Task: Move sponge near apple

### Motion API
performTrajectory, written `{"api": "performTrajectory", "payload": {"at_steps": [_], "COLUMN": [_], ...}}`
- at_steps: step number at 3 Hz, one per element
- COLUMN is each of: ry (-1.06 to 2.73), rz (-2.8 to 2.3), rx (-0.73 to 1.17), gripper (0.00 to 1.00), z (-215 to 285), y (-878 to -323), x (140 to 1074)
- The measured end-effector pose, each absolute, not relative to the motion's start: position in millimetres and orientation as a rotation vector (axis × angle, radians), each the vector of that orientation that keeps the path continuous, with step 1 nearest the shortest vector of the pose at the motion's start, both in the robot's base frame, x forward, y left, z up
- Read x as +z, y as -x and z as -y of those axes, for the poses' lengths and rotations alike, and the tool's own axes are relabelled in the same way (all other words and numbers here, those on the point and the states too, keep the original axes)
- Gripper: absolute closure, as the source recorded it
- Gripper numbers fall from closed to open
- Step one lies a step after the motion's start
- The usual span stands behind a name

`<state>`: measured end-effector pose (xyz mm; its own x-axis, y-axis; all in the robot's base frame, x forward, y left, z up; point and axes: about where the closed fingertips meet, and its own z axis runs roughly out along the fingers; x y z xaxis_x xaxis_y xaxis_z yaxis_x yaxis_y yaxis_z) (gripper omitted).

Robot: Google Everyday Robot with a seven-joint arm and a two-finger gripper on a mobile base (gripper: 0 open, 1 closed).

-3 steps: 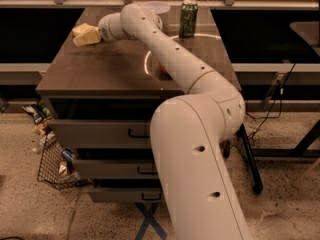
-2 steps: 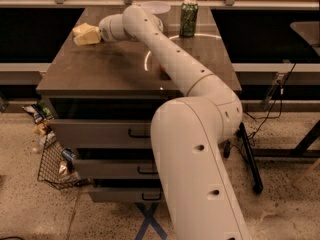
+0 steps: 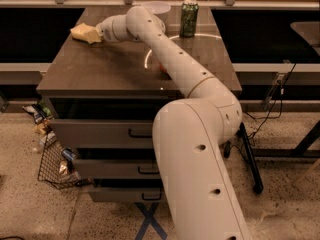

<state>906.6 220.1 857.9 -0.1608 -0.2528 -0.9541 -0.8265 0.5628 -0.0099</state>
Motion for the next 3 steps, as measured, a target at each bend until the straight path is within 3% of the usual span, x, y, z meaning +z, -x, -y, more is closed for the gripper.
{"api": "performTrajectory", "payload": {"at_steps": [1, 2, 3], "ry": [0.927, 0.899, 0.824], "rz": [-1.739, -1.765, -1.789], "rx": [0.584, 0.512, 0.450], "gripper": [0.91, 1.00, 1.00], "z": [-204, -179, -129], "y": [-905, -895, -868], "x": [865, 892, 937]}}
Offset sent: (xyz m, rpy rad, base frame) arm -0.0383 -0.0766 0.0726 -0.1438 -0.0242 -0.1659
